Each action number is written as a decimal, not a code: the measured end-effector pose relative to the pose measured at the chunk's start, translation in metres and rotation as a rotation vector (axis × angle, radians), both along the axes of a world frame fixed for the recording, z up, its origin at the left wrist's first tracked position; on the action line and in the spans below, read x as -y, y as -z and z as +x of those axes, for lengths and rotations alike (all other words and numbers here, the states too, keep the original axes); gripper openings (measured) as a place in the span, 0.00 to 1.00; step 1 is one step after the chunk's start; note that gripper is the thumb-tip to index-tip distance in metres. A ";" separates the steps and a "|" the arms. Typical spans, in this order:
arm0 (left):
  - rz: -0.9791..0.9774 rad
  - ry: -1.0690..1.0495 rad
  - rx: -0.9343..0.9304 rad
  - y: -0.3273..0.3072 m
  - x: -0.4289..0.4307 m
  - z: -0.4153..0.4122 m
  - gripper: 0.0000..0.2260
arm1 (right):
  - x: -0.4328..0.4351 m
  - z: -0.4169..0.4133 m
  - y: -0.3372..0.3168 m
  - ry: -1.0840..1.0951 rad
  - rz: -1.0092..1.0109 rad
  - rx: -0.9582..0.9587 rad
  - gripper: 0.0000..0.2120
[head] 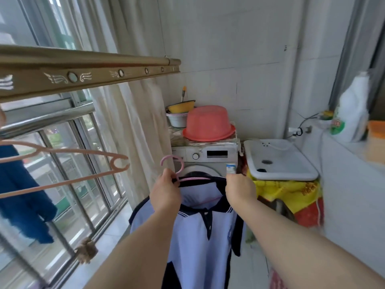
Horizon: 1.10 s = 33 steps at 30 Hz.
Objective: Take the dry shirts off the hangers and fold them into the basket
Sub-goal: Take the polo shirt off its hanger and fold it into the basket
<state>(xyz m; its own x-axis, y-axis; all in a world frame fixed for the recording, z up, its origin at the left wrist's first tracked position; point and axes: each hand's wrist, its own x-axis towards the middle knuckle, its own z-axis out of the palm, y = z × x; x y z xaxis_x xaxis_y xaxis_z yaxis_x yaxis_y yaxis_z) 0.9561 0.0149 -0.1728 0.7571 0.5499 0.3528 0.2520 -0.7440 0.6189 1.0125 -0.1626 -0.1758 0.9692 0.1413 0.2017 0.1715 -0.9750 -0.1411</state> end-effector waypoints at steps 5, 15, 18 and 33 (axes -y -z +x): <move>0.073 0.008 -0.018 -0.006 0.030 -0.028 0.08 | 0.035 -0.010 -0.003 0.205 0.471 -0.330 0.13; -0.295 -0.214 0.053 -0.011 0.034 -0.084 0.16 | 0.085 -0.060 -0.017 -0.133 1.520 -0.975 0.16; -0.430 -0.197 0.079 -0.010 0.044 -0.085 0.08 | 0.093 -0.079 -0.015 -0.249 1.605 -1.137 0.17; -0.244 0.199 0.060 -0.023 0.040 -0.130 0.08 | 0.063 -0.101 0.006 -0.053 0.940 -0.814 0.12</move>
